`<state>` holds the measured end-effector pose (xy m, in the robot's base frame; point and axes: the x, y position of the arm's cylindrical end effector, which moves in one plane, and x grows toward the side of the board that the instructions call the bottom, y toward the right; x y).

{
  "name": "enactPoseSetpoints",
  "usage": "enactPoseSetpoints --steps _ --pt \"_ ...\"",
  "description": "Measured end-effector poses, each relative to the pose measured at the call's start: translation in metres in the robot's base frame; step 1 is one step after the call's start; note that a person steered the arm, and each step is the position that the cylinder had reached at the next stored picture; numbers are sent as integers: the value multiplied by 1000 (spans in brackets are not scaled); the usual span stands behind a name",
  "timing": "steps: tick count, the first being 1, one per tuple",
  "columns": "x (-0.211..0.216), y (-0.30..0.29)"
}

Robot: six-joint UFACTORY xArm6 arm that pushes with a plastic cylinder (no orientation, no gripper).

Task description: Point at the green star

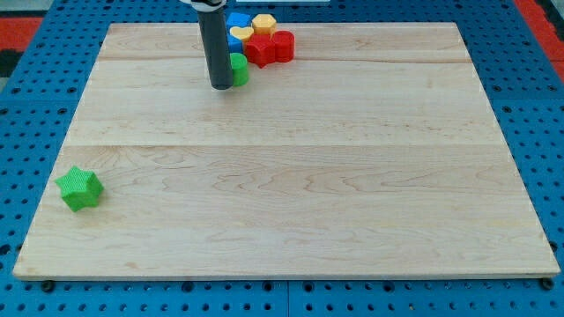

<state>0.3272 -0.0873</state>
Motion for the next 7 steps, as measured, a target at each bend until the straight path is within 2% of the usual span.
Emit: enactPoseSetpoints --steps 2,3,5,6,7 --pt "-22 20" --pt "-1 9" --pt "175 -26" --pt "258 -82" --pt "290 -130"
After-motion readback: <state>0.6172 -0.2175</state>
